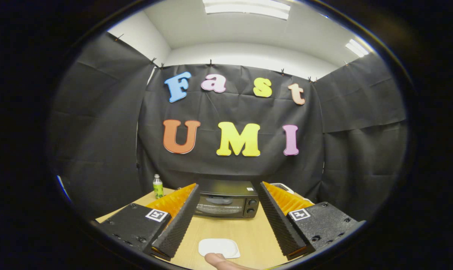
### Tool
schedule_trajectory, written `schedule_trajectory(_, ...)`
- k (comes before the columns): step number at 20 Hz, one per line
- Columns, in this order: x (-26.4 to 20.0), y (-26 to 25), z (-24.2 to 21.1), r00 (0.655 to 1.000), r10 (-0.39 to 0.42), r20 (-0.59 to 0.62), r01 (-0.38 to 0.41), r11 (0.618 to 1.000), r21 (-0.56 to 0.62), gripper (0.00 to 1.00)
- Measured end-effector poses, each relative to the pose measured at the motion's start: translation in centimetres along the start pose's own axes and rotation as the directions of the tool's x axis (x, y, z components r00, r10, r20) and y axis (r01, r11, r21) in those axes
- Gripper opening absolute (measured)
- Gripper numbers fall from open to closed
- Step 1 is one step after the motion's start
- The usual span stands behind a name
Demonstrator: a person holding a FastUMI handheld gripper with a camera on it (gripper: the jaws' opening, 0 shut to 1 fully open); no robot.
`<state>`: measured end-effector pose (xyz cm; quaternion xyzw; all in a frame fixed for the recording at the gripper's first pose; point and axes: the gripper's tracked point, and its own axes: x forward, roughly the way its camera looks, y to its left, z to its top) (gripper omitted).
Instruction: Open the toaster oven, put the food inside, and close the toaster oven door.
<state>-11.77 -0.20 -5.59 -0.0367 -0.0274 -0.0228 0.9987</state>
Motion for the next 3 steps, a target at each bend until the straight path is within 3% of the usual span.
schedule_trajectory(3, 0.11, -0.09, -0.25, 1.0, -0.001, -0.002, 0.001, 1.0, -0.005, 1.0)
